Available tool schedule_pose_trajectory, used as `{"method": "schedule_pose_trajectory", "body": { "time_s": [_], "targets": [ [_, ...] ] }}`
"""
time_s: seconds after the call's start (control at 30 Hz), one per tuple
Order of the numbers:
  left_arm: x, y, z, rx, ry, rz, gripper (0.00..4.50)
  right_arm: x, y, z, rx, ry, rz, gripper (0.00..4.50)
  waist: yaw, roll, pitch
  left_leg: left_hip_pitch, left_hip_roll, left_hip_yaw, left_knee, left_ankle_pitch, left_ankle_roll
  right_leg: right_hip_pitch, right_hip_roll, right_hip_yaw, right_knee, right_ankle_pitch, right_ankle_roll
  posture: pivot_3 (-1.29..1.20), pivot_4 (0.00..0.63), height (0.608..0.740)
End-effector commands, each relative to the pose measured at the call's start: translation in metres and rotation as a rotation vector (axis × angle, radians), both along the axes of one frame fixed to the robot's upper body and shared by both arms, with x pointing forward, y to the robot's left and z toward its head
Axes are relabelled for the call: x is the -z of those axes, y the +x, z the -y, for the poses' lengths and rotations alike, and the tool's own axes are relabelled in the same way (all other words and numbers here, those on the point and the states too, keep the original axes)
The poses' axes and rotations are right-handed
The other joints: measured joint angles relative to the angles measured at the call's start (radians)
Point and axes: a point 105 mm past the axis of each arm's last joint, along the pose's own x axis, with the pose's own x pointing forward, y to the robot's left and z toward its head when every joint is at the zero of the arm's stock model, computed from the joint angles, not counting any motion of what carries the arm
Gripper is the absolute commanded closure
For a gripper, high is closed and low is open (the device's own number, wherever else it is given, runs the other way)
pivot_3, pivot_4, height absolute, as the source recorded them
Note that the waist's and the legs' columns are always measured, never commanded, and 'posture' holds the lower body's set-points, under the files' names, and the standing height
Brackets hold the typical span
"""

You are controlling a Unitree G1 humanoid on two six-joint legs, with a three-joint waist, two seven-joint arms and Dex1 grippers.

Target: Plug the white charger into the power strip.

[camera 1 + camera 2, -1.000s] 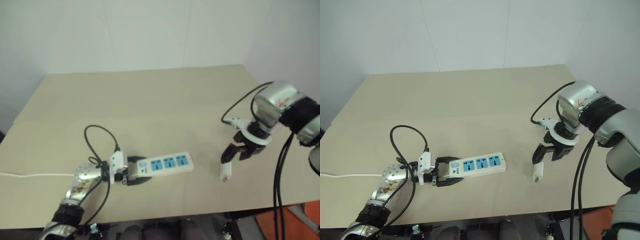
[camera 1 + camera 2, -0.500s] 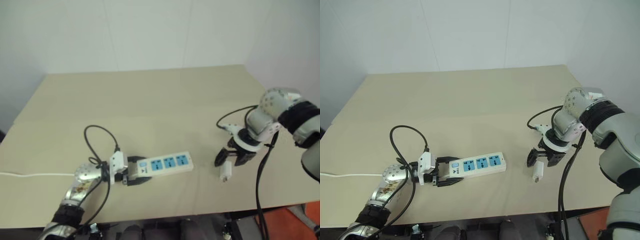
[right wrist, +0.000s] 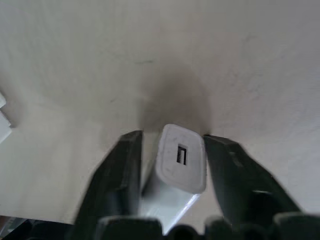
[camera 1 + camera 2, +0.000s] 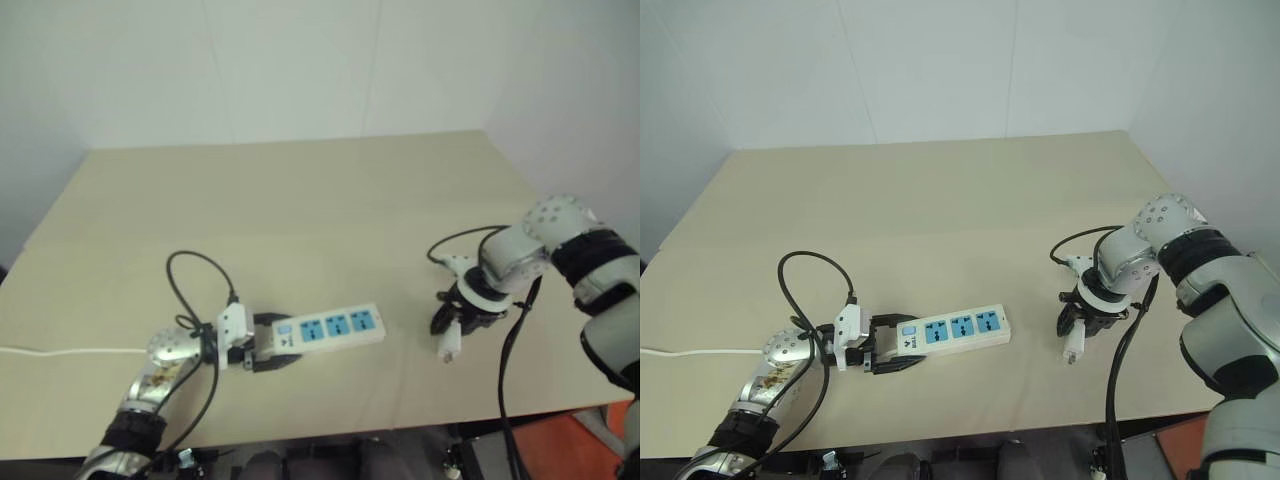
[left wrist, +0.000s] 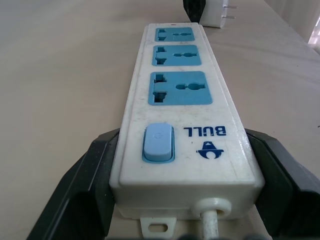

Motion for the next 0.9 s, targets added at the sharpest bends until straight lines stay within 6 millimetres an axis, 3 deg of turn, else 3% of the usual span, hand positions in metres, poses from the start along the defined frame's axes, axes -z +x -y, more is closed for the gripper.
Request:
{"method": "schedule_pose_trajectory", "body": {
  "time_s": [0.03, 0.2, 0.3, 0.53, 0.63, 0.77, 0.9],
  "targets": [
    [0.026, -0.009, -0.006, -0.006, 0.073, -0.105, 1.22, -0.006, 0.001, -0.01, -0.036, 0.041, 0.03, 3.35, -0.004, 0.0, 0.0, 0.0, 0.0, 0.0, 0.0, 0.0, 0.0, 0.0, 0.0, 0.0, 0.0, 0.0, 0.0, 0.0, 0.15, 0.74],
    [0.026, -0.009, -0.008, -0.009, 0.077, -0.103, 1.22, -0.018, 0.006, -0.014, -0.065, 0.038, 0.104, 3.35, -0.012, 0.0, 0.0, 0.0, 0.0, 0.0, 0.0, 0.0, 0.0, 0.001, 0.0, 0.0, 0.0, 0.0, 0.0, 0.0, 0.15, 0.74],
    [0.026, -0.009, -0.008, -0.008, 0.079, -0.103, 1.22, -0.036, 0.022, -0.02, -0.025, 0.072, 0.274, 3.35, -0.012, 0.0, 0.0, -0.001, 0.0, 0.0, 0.0, 0.0, 0.0, 0.0, 0.0, 0.0, -0.001, 0.0, 0.0, 0.0, 0.15, 0.74],
    [0.022, -0.005, -0.005, 0.01, 0.08, -0.089, 1.22, -0.105, 0.043, -0.06, -0.158, 0.277, 0.777, 3.35, -0.009, 0.0, -0.001, -0.002, 0.0, -0.001, 0.0, 0.0, 0.0, -0.001, 0.0, 0.0, -0.001, 0.0, 0.002, 0.0, 0.15, 0.74],
    [0.02, -0.002, -0.005, 0.014, 0.085, -0.08, 1.22, -0.122, 0.048, -0.069, -0.217, 0.354, 0.994, 3.35, -0.007, -0.001, -0.001, -0.002, 0.0, -0.001, 0.0, 0.0, 0.0, 0.0, 0.0, 0.0, -0.002, 0.001, 0.003, 0.0, 0.15, 0.74],
    [0.017, 0.001, -0.008, 0.015, 0.096, -0.065, 1.22, -0.13, 0.06, -0.073, -0.233, 0.346, 1.304, 3.35, -0.006, -0.001, -0.001, -0.003, 0.0, 0.0, 0.001, 0.0, 0.0, 0.0, 0.0, 0.0, -0.003, 0.001, 0.003, 0.0, 0.15, 0.74],
    [0.013, 0.004, -0.012, 0.013, 0.107, -0.055, 1.22, -0.137, 0.069, -0.08, -0.241, 0.337, 1.487, 3.35, -0.012, -0.001, -0.001, -0.002, -0.001, 0.0, 0.001, 0.0, 0.0, 0.0, 0.0, 0.001, -0.002, 0.002, 0.003, 0.0, 0.15, 0.74]
  ]
}}
